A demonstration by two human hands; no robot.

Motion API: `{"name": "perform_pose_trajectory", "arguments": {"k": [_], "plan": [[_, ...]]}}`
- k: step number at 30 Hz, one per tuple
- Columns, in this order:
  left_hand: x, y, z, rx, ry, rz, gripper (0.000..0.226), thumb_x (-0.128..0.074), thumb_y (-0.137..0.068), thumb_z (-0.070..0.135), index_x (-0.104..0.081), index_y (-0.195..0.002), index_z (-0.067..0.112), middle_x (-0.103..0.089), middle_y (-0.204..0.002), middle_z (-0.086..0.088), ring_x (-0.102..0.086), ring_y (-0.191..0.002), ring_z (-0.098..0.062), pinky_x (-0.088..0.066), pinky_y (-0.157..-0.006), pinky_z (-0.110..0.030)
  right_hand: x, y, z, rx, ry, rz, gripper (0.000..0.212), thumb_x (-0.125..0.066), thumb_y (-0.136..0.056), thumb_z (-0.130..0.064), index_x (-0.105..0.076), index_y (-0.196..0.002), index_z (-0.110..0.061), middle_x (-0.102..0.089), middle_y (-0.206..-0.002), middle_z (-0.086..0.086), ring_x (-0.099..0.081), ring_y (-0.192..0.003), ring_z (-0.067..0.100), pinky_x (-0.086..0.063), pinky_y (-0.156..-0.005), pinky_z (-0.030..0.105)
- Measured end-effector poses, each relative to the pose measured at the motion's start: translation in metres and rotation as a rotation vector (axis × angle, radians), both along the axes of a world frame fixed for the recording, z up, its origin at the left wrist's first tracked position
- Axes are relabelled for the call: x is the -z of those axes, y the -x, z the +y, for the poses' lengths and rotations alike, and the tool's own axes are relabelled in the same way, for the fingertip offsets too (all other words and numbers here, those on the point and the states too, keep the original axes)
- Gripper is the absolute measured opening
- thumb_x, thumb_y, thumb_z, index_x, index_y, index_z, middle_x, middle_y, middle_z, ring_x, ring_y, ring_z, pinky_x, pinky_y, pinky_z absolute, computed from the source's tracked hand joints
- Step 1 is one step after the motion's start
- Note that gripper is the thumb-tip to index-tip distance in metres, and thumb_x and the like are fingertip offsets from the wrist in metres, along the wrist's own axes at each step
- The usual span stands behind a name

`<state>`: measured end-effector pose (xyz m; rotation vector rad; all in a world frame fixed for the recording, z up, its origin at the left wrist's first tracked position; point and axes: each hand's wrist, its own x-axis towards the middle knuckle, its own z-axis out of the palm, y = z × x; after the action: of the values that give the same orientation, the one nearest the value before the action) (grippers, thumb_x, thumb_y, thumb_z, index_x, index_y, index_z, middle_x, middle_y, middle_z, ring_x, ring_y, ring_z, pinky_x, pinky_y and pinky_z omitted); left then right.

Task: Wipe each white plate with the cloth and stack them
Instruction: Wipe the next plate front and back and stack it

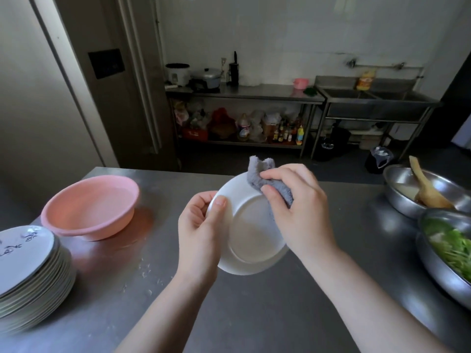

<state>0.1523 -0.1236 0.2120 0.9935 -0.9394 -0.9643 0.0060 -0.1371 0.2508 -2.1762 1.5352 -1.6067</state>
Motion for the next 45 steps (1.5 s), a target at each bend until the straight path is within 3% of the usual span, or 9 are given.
{"name": "perform_pose_trajectory", "arguments": {"k": [4,9,13,17,22,31,35,42,45], "plan": [[0.005,0.0,0.001,0.022,0.015,-0.03,0.018,-0.058,-0.087,0.03,-0.068,-0.088,0.015,-0.07,-0.075,0.0,-0.061,-0.064,-0.012,-0.048,-0.057,-0.022,0.008,-0.012,0.008,-0.124,0.043,0.191,0.015,-0.067,-0.085,-0.005,-0.072,-0.096,-0.014,-0.06,-0.099,-0.001,-0.053,-0.092,0.018,-0.044,-0.082,0.025],[0.006,0.002,0.003,0.005,-0.006,-0.047,0.017,-0.059,-0.085,0.032,-0.067,-0.087,0.017,-0.07,-0.075,0.0,-0.062,-0.063,-0.012,-0.048,-0.055,-0.022,0.003,0.004,-0.003,-0.015,-0.014,0.008,0.017,-0.066,-0.085,-0.003,-0.072,-0.098,-0.013,-0.06,-0.1,0.0,-0.056,-0.096,0.02,-0.047,-0.085,0.033],[0.004,-0.003,0.001,0.015,0.013,-0.019,0.017,-0.06,-0.086,0.029,-0.068,-0.088,0.014,-0.071,-0.077,-0.004,-0.063,-0.065,-0.015,-0.049,-0.057,-0.025,0.005,-0.004,0.001,-0.137,0.052,0.153,0.015,-0.069,-0.083,-0.001,-0.074,-0.093,-0.011,-0.062,-0.096,0.001,-0.054,-0.092,0.019,-0.044,-0.084,0.022],[0.004,-0.004,-0.001,0.006,0.012,-0.009,0.016,-0.061,-0.086,0.029,-0.068,-0.087,0.015,-0.071,-0.077,-0.004,-0.062,-0.065,-0.016,-0.05,-0.057,-0.026,0.0,0.003,-0.006,-0.054,-0.016,-0.01,0.016,-0.068,-0.083,-0.002,-0.074,-0.093,-0.013,-0.062,-0.098,0.0,-0.057,-0.095,0.021,-0.046,-0.085,0.032],[0.005,-0.007,-0.001,0.064,0.021,0.011,0.015,-0.062,-0.086,0.029,-0.071,-0.087,0.017,-0.07,-0.077,-0.003,-0.061,-0.066,-0.014,-0.049,-0.059,-0.022,0.006,-0.022,0.003,-0.18,0.043,0.152,0.015,-0.07,-0.084,-0.006,-0.076,-0.094,-0.015,-0.064,-0.095,-0.002,-0.053,-0.091,0.019,-0.046,-0.08,0.029],[0.008,-0.015,-0.011,-0.012,-0.109,0.218,0.02,-0.057,-0.096,0.016,-0.069,-0.081,0.017,-0.068,-0.077,-0.002,-0.06,-0.067,-0.015,-0.048,-0.061,-0.027,0.018,0.019,-0.02,-0.058,-0.13,-0.235,0.015,-0.065,-0.085,-0.003,-0.073,-0.093,-0.012,-0.063,-0.098,-0.004,-0.059,-0.095,0.004,-0.042,-0.083,0.012],[0.009,-0.015,-0.014,-0.051,-0.17,0.344,0.018,-0.054,-0.098,0.016,-0.069,-0.089,0.012,-0.071,-0.082,0.0,-0.066,-0.07,-0.012,-0.054,-0.058,-0.023,0.051,0.018,-0.006,0.078,-0.133,-0.428,0.017,-0.065,-0.084,0.0,-0.069,-0.092,-0.015,-0.062,-0.098,-0.003,-0.059,-0.096,0.004,-0.045,-0.087,0.02],[0.012,-0.006,-0.015,-0.069,-0.231,0.415,0.022,-0.048,-0.101,0.019,-0.066,-0.098,0.007,-0.071,-0.097,-0.003,-0.067,-0.087,-0.017,-0.052,-0.08,-0.033,0.071,0.016,0.001,0.08,-0.054,-0.346,0.021,-0.066,-0.083,0.004,-0.068,-0.093,-0.014,-0.06,-0.099,0.001,-0.058,-0.096,0.006,-0.042,-0.087,0.016],[0.008,0.0,-0.016,-0.066,-0.255,0.556,0.022,-0.05,-0.101,0.02,-0.069,-0.108,0.009,-0.076,-0.098,-0.001,-0.073,-0.083,-0.011,-0.059,-0.064,-0.027,0.079,0.004,0.009,0.099,-0.002,-0.328,0.017,-0.066,-0.082,-0.001,-0.068,-0.092,-0.015,-0.059,-0.099,-0.002,-0.058,-0.097,0.008,-0.04,-0.087,0.015]]}}
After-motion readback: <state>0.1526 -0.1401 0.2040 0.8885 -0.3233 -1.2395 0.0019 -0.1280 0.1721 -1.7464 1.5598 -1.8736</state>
